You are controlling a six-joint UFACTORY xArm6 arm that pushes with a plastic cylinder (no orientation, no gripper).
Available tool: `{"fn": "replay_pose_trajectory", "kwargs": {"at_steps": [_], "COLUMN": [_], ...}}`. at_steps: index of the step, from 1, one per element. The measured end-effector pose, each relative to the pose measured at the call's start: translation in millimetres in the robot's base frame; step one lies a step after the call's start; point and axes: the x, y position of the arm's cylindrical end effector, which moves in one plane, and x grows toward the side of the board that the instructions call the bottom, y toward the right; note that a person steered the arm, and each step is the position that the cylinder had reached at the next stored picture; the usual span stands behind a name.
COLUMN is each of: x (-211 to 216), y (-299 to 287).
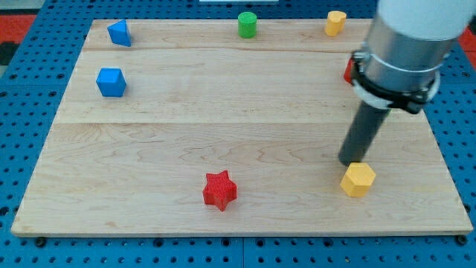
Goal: Move arm to the right of red circle
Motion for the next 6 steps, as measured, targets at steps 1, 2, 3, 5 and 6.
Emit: {"fn": "replay_pose_trajectory", "kwargs": {"at_steps": [1,2,3,5,6], "x": [14.7,35.9,37.8,8.5,-11.6], "y": [-10.1,2.4,7.1,-28.3,-48.7]}}
